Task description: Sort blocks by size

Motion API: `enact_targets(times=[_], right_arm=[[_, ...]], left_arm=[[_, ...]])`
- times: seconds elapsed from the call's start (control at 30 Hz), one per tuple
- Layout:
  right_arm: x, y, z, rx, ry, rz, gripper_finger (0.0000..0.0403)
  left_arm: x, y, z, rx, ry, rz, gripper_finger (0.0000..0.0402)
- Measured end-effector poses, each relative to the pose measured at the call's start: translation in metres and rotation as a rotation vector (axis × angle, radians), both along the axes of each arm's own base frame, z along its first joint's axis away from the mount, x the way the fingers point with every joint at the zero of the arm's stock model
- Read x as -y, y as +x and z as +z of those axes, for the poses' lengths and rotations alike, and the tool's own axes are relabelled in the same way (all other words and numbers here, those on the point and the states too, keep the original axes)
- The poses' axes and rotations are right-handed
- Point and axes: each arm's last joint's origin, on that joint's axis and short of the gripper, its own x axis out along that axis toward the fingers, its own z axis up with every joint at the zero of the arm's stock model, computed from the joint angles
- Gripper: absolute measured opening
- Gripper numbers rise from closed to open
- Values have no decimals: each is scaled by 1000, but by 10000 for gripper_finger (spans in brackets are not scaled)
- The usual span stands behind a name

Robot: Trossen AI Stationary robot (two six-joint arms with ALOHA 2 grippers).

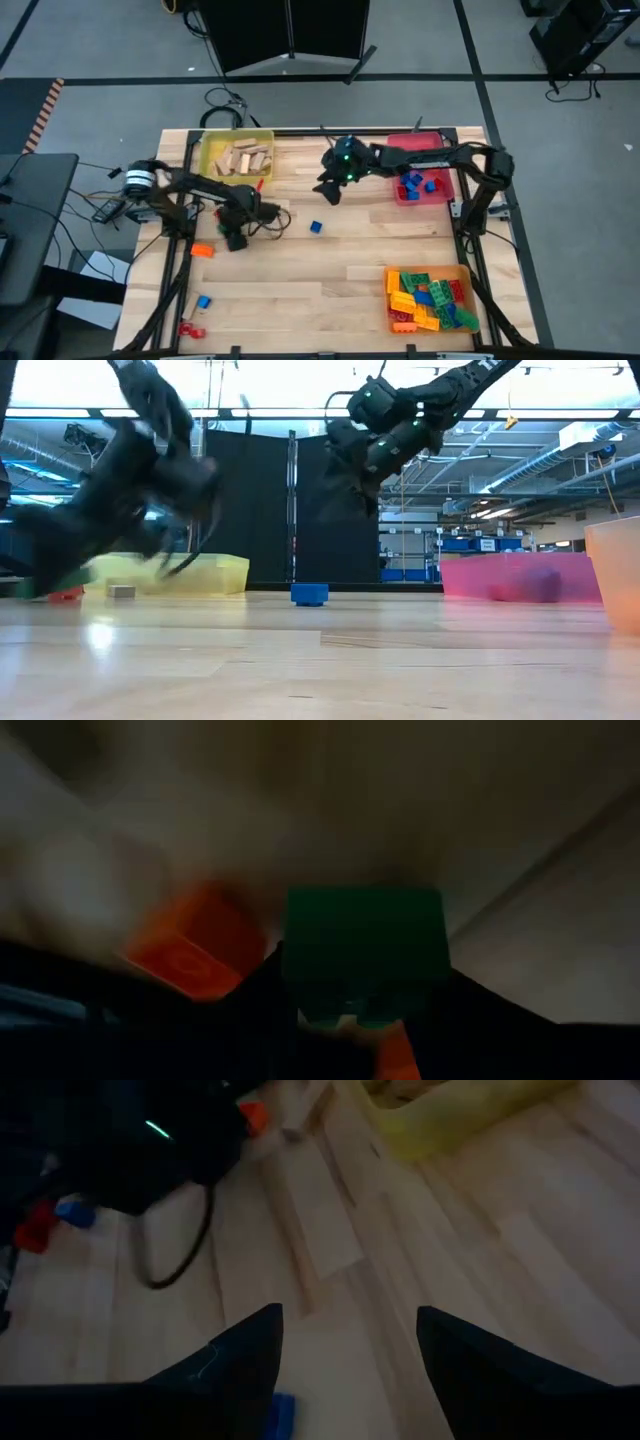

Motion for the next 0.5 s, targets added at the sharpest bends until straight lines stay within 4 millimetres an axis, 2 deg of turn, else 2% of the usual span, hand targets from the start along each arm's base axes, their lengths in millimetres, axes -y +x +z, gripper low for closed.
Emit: enact_targets(times=[0.23,0.4,0.5], right_arm=[[6,-25,40,47,-56,3,244],[-5,-39,73,140,-149,61,240],[-12,-44,85,188,-210,105,239]], left_arm=[[-4,23,82,469,184,155,145],[-7,32,136,788,282,230,145],[-7,34,161,928,282,195,145]])
